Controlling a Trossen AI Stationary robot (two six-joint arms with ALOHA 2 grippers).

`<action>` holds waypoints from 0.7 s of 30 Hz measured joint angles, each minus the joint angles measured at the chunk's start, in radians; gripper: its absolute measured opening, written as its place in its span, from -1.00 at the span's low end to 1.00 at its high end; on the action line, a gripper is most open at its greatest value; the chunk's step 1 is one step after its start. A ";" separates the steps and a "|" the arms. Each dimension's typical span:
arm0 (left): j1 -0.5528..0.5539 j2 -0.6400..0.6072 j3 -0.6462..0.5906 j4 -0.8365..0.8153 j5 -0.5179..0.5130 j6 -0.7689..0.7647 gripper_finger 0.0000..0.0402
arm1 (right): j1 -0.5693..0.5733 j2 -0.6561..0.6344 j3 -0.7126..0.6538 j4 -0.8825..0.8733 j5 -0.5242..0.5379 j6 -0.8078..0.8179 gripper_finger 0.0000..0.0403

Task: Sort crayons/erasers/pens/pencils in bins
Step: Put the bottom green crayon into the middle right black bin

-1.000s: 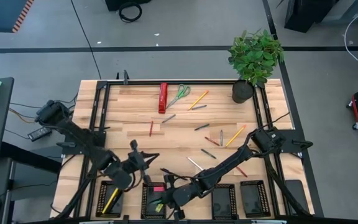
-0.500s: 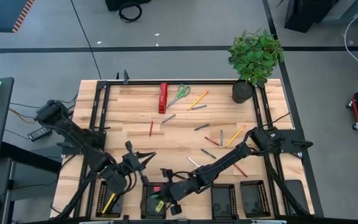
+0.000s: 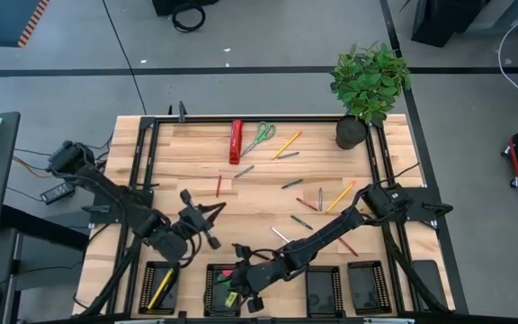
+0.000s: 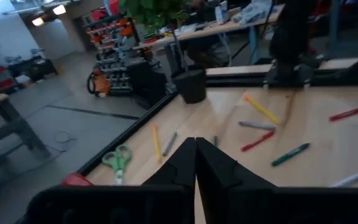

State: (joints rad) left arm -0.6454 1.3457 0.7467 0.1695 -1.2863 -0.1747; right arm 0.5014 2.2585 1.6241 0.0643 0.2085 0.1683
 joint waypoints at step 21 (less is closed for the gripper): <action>0.260 0.000 0.000 0.198 0.265 0.202 -0.93 | -0.008 -0.399 -0.042 -0.951 0.153 0.357 -0.19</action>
State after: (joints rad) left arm -0.3851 1.3460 0.7471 0.3677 -1.0216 0.0278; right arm 0.4933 1.8596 1.5826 -0.8870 0.3616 0.5249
